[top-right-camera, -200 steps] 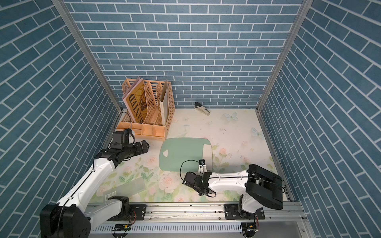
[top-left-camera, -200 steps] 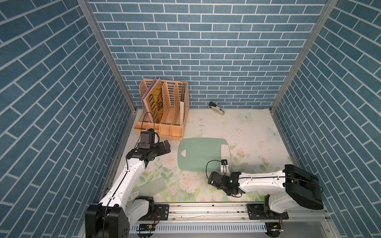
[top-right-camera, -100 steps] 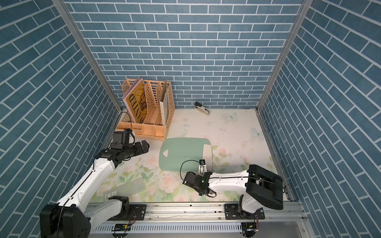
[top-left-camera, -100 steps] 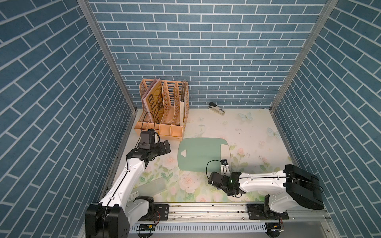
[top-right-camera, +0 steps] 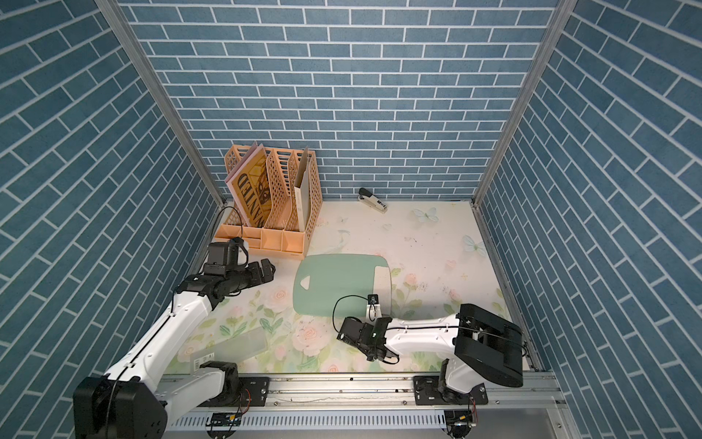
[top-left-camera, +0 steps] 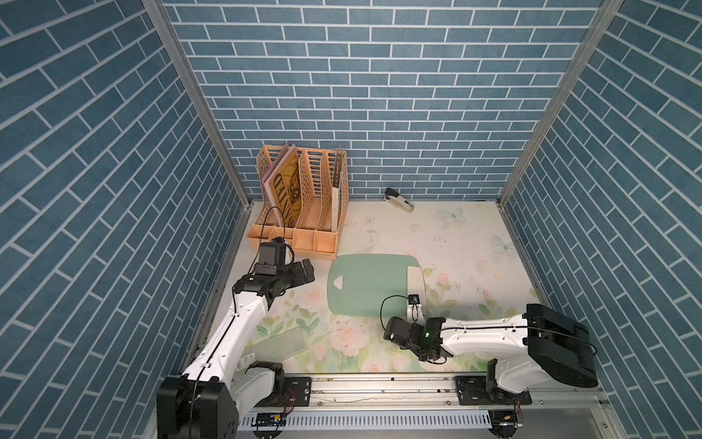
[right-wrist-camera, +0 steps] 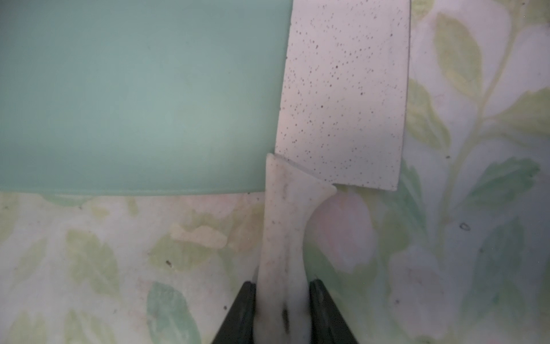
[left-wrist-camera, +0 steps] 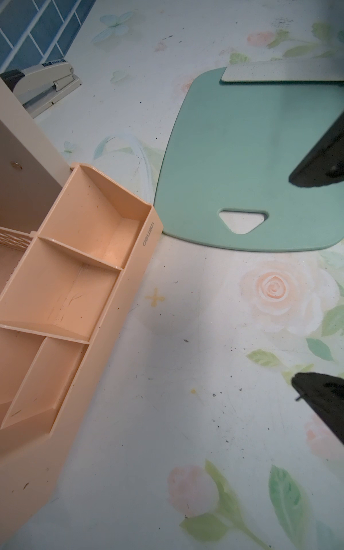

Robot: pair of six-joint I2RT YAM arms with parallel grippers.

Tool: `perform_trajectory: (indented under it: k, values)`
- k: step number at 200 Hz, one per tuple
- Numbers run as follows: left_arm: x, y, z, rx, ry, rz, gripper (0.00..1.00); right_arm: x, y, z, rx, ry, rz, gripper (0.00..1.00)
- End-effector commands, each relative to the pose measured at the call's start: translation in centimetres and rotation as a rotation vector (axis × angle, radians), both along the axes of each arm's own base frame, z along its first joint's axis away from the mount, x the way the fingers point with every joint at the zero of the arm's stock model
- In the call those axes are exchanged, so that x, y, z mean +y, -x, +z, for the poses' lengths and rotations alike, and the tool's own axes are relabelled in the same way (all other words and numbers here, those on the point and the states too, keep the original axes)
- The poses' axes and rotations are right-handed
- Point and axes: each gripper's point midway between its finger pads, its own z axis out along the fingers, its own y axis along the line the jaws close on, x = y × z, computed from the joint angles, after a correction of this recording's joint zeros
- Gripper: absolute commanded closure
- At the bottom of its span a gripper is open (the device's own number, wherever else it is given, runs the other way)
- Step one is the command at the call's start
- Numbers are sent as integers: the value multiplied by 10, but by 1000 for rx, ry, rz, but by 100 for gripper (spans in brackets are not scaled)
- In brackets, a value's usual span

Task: Align the knife with the edge of the cutting board
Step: Place the knife at the edge of the cutting board.

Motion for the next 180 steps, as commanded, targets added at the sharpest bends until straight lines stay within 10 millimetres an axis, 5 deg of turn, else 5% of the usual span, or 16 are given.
perform_trajectory:
  k: [1, 104, 180]
  values:
    - [0, 3, -1, 1, -10, 4, 0, -14, 5, -5, 20, 37, -9, 86]
    - [0, 3, -1, 2, -9, 5, 0, -13, 4, -5, 20, 34, -8, 86]
    - [0, 3, -1, 2, -9, 2, 0, -13, 5, -6, 24, 37, -7, 76]
